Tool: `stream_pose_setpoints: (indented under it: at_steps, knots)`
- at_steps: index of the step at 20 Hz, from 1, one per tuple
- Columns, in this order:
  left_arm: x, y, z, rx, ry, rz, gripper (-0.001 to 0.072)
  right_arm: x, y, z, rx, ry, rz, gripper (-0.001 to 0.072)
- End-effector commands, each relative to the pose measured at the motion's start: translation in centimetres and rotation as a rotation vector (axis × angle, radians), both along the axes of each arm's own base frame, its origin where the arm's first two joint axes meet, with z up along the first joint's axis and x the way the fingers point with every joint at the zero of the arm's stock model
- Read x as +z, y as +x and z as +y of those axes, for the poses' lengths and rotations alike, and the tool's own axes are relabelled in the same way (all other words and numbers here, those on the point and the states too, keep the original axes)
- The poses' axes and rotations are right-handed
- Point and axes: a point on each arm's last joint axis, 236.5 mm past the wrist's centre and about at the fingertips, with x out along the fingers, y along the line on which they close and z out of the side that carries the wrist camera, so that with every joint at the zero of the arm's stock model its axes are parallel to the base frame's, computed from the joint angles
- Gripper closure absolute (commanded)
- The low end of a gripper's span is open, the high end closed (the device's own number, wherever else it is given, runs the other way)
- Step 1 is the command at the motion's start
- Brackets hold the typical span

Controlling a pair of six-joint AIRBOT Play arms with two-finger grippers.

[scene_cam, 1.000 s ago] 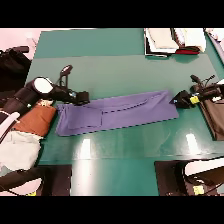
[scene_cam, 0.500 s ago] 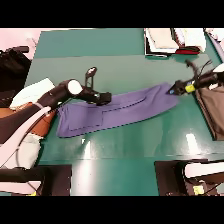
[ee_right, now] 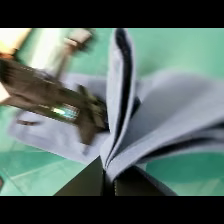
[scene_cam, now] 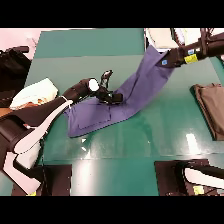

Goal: Fold the shirts.

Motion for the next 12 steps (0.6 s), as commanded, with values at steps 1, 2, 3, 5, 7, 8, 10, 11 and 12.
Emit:
stream_pose_setpoints:
  at_steps: [1, 2, 3, 5, 7, 8, 10, 11, 12]
  knots:
    - [-0.1, 0.4, -0.2, -0.003, -0.003, -0.008, 0.0687, 2.8, -1.4, 4.4, 0.049, 0.04, -0.046, 0.0688]
    - [0.3, 0.5, 0.2, -0.009, 0.004, -0.005, 0.0686, 2.9, -1.8, 5.6, 0.065, 0.049, -0.046, 0.0688]
    - [1.2, 1.1, 1.2, -0.015, 0.019, -0.018, 0.0687, 3.1, -2.1, 6.6, 0.079, 0.057, -0.048, 0.0688]
    - [4.3, 3.1, 5.0, -0.003, 0.078, -0.097, 0.0687, 3.5, -3.0, 9.1, 0.119, 0.077, -0.063, 0.0688]
    - [9.0, 5.0, 11.0, 0.037, 0.157, -0.197, 0.0686, 4.0, -4.6, 12.8, 0.188, 0.117, -0.072, 0.0688]
    - [11.5, 5.6, 14.5, 0.072, 0.201, -0.242, 0.0686, 4.2, -5.6, 15.4, 0.233, 0.17, -0.056, 0.0688]
    - [17.8, 6.2, 22.7, 0.177, 0.298, -0.362, 0.0686, 3.8, -7.7, 21.2, 0.322, 0.259, -0.02, 0.0687]
    - [20.9, 5.9, 26.4, 0.241, 0.336, -0.423, 0.0686, 3.0, -8.3, 24.1, 0.344, 0.281, -0.016, 0.0687]
    - [24.1, 5.4, 29.9, 0.311, 0.372, -0.493, 0.0686, 1.8, -8.9, 27.3, 0.357, 0.298, -0.022, 0.0671]
